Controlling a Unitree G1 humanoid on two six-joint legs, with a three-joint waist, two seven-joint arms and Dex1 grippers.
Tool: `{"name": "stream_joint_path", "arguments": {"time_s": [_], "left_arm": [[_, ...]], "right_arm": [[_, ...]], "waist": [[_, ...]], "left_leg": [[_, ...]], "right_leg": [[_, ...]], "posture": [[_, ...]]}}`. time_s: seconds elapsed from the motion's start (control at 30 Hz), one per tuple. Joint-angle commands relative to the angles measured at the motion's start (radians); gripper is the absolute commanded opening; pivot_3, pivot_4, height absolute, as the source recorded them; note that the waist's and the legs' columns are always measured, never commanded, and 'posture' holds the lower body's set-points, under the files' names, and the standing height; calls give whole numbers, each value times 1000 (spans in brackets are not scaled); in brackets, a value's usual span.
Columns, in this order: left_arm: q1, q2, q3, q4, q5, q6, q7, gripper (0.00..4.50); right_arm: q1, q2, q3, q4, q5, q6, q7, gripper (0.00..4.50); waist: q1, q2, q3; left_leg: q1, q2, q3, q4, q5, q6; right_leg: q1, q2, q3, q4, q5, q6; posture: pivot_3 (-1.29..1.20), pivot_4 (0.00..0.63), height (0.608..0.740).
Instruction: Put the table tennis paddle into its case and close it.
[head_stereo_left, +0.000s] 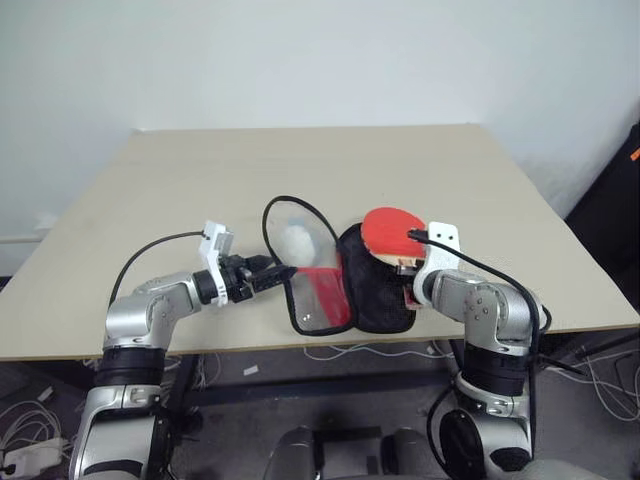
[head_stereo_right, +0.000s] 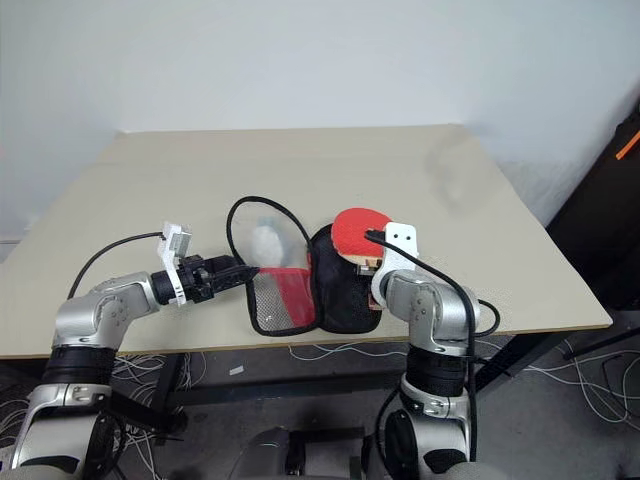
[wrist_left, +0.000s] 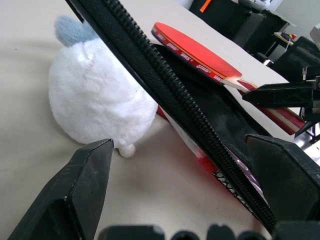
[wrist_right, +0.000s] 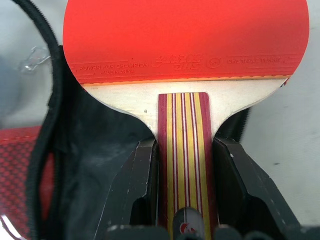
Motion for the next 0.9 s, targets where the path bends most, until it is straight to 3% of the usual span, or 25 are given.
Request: {"name": "stream_joint_path", "arguments": {"time_s": [0.03,0.3,0.9], "left_arm": [[-23,11,13,-16,-1,-6,-1,4500],[-24,12,11,-14,-1,-2,-1,4500],[-74,-9,-20,42,18,-18,-14,4500]], "right_arm": [[-38,37,-7,-64,-16,22,-27,1230],[-72,104,-42,-108,-17,127,-33,1230],[-135,153,-43,-56,3,100,-31,1230]], "waist": [[0,0,0],[0,0,0],[-1,0,0]], "left_leg": [[0,0,0,0,0,0],[0,0,0,-1,0,0],[0,0,0,0,0,0]], "right_leg": [[0,0,0,0,0,0],[-1,0,0,0,0,0],[0,0,0,0,0,0]], "posture": [[0,0,722],[0,0,722],[0,0,722]]}}
